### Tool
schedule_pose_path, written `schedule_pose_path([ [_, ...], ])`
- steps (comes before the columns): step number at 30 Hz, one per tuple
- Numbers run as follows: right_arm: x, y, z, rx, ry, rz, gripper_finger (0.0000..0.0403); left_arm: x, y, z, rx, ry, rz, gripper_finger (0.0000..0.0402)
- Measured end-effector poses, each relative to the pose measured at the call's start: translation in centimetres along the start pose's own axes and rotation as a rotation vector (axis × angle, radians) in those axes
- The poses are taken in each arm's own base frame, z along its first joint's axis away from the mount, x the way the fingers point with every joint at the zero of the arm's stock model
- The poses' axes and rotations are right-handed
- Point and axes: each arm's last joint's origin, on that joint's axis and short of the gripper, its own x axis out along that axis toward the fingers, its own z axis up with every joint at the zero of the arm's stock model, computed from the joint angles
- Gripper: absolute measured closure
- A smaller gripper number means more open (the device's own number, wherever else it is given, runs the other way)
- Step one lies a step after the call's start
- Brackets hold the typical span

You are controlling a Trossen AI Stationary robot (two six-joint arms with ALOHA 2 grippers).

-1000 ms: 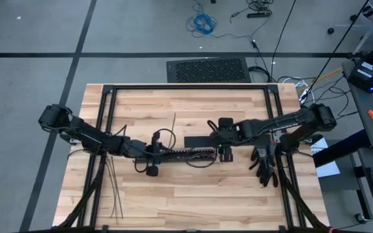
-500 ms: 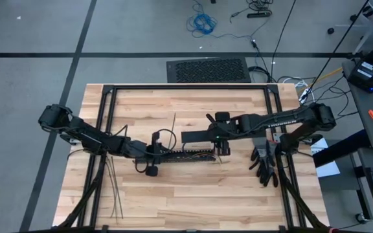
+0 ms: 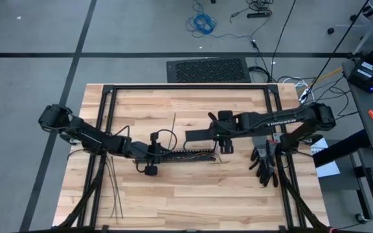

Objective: Ziptie cables
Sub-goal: Close the black cable duct

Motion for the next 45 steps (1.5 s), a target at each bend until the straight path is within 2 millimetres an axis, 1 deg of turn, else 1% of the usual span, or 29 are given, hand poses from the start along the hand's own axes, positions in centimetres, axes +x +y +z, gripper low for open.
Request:
schedule_pose_path([
  [4, 0.0, -0.1, 0.0, 0.001, 0.004, 0.000, 0.0180, 0.1, 0.7, -0.7, -0.050, 0.070, 0.029, 0.0281],
  [6, 0.0, -0.1, -0.1, 0.001, 0.007, 0.000, 0.0180, 0.2, 0.9, -0.7, -0.087, 0.067, 0.013, 0.0281],
  [8, 0.0, -0.1, -0.1, -0.001, 0.015, 0.001, 0.0180, 0.2, 0.7, -0.1, -0.116, 0.008, -0.035, 0.0281],
  [10, 0.0, -0.1, -0.3, -0.003, 0.033, 0.000, 0.0180, 0.2, 0.6, 0.8, -0.125, -0.090, -0.074, 0.0281],
  [12, 0.0, -0.2, -0.5, -0.001, 0.049, -0.001, 0.0180, 0.1, 0.6, 1.9, -0.092, -0.166, -0.107, 0.0279],
  [14, 0.1, -0.3, -0.6, 0.008, 0.063, -0.003, 0.0180, 0.4, 0.5, 2.9, -0.057, -0.173, -0.133, 0.0267],
  [16, 0.1, -0.4, -0.7, 0.015, 0.074, -0.004, 0.0180, 1.2, 0.4, 3.6, -0.037, -0.133, -0.141, 0.0244],
  [18, 0.1, -0.5, -0.9, 0.013, 0.091, -0.015, 0.0180, 2.3, 0.2, 3.8, -0.029, -0.091, -0.143, 0.0211],
  [21, 0.0, -0.8, -1.2, 0.007, 0.120, -0.052, 0.0180, 4.6, -0.2, 4.2, -0.013, -0.061, -0.136, 0.0156],
  [23, -0.2, -1.3, -1.5, 0.013, 0.134, -0.054, 0.0180, 6.2, -0.3, 4.4, 0.002, -0.038, -0.090, 0.0127],
  [25, -0.5, -1.9, -1.8, 0.032, 0.141, -0.059, 0.0180, 7.6, 0.0, 4.5, 0.000, -0.016, -0.036, 0.0111],
  [29, -1.2, -3.1, -2.7, 0.069, 0.163, -0.067, 0.0180, 9.5, 0.7, 5.0, -0.013, -0.015, -0.017, 0.0103],
  [33, -2.0, -3.9, -3.2, 0.096, 0.153, -0.077, 0.0180, 10.5, 1.5, 4.6, -0.034, 0.002, -0.030, 0.0103],
  [36, -2.6, -4.2, -3.4, 0.101, 0.132, -0.081, 0.0180, 11.2, 1.9, 3.8, -0.086, 0.030, -0.051, 0.0103],
  [41, -2.9, -4.2, -3.4, 0.105, 0.104, -0.084, 0.0180, 12.3, 2.2, 2.0, -0.107, 0.096, -0.052, 0.0103],
  [45, -2.9, -4.1, -3.4, 0.104, 0.102, -0.084, 0.0180, 12.5, 2.5, 1.3, -0.182, 0.145, -0.053, 0.0103],
])
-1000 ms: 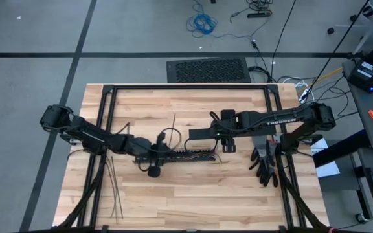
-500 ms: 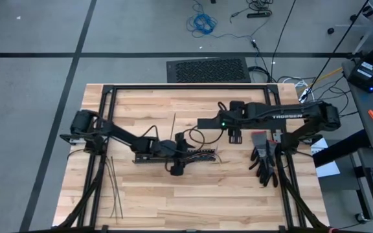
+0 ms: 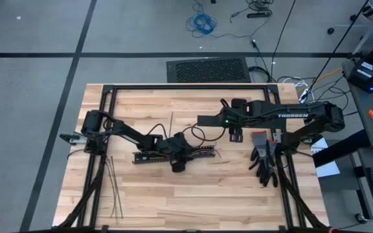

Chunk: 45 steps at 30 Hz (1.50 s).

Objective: Ziptie cables
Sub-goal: Close the black cable duct

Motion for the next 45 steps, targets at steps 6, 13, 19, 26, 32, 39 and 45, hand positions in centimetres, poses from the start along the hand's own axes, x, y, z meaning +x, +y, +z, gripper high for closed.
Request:
schedule_pose_path([
  [6, 0.0, 0.0, 0.0, 0.002, -0.002, 0.004, 0.0180, -0.9, 0.6, -1.0, -0.048, 0.122, 0.046, 0.0131],
  [13, 0.9, 0.5, -0.2, 0.011, -0.007, 0.061, 0.0181, -3.4, 0.3, -3.2, -0.054, 0.202, 0.066, 0.0159],
  [19, 2.0, 1.0, -0.7, 0.012, 0.003, 0.081, 0.0181, -6.5, 0.4, -4.9, -0.070, 0.222, 0.072, 0.0155],
  [26, 1.9, 2.0, -0.1, 0.001, -0.071, 0.179, 0.0181, -8.8, 0.6, -3.9, -0.020, 0.201, 0.075, 0.0152],
  [32, 2.3, 3.5, 0.0, -0.053, -0.044, 0.234, 0.0181, -9.2, 0.7, -3.2, 0.011, 0.156, 0.076, 0.0152],
  [39, 3.9, 4.2, 0.6, -0.082, 0.003, 0.232, 0.0181, -7.7, 1.4, -4.3, -0.006, 0.195, 0.103, 0.0152],
  [45, 4.8, 4.5, 0.9, -0.095, 0.031, 0.235, 0.0181, -6.8, 1.8, -4.5, -0.026, 0.179, 0.112, 0.0152],
])
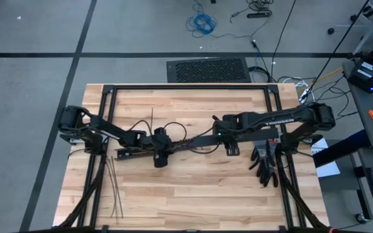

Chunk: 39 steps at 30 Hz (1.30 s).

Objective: Ziptie cables
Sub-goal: Close the black cable duct

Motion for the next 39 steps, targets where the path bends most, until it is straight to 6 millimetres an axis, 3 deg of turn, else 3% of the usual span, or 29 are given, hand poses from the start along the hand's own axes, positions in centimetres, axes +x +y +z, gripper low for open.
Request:
schedule_pose_path([
  [15, 0.7, -1.9, -0.1, 0.117, 0.010, 0.088, 0.0181, 0.0, 0.1, 0.0, -0.008, 0.007, 0.003, 0.0152],
  [31, 0.8, -1.9, 0.0, 0.125, 0.004, 0.143, 0.0181, 0.1, 0.2, -0.1, -0.006, 0.010, 0.009, 0.0152],
  [39, 3.3, -1.7, 0.4, 0.109, 0.084, 0.163, 0.0181, 0.1, 0.2, -0.1, -0.003, 0.011, 0.010, 0.0152],
])
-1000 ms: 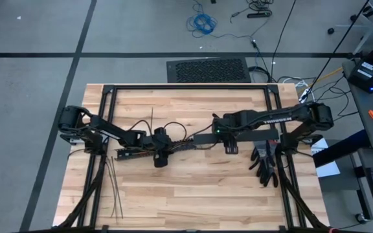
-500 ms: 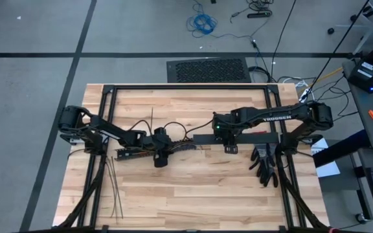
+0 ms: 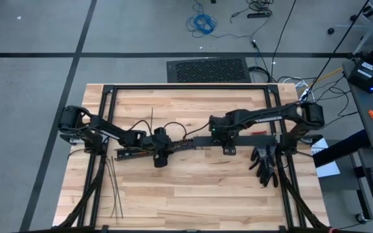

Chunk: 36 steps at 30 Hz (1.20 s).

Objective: Ziptie cables
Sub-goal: Close the black cable duct

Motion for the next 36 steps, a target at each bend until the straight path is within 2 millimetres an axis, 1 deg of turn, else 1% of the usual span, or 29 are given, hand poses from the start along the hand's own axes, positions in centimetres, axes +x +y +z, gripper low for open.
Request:
schedule_pose_path([
  [4, 1.3, -0.1, 0.4, -0.026, 0.034, 0.016, 0.0181, 0.0, 0.0, 0.0, -0.001, 0.001, 0.000, 0.0152],
  [7, 1.7, -0.1, 0.2, -0.037, 0.062, 0.023, 0.0182, 0.0, 0.0, 0.0, 0.000, 0.002, 0.000, 0.0152],
  [11, 1.3, -0.1, 0.2, -0.051, 0.050, 0.021, 0.0182, 0.0, 0.0, 0.0, 0.000, 0.001, 0.001, 0.0152],
  [17, 1.2, -0.5, 0.1, -0.044, 0.049, 0.020, 0.0182, 0.0, 0.0, 0.0, -0.001, -0.001, 0.001, 0.0152],
  [20, 1.0, -0.3, -0.1, -0.048, 0.065, 0.021, 0.0182, 0.0, 0.0, 0.0, 0.000, 0.001, 0.001, 0.0152],
  [24, 0.3, 0.2, 0.0, -0.058, 0.076, 0.023, 0.0182, 0.0, 0.0, 0.0, 0.005, 0.001, 0.001, 0.0152],
  [29, -0.6, 0.2, 0.4, -0.073, 0.042, 0.020, 0.0182, 0.0, 0.0, 0.0, 0.013, 0.001, 0.000, 0.0152],
  [36, -0.7, -0.8, 0.4, -0.065, 0.029, 0.037, 0.0182, 0.0, -0.2, -0.1, 0.036, 0.002, 0.003, 0.0152],
])
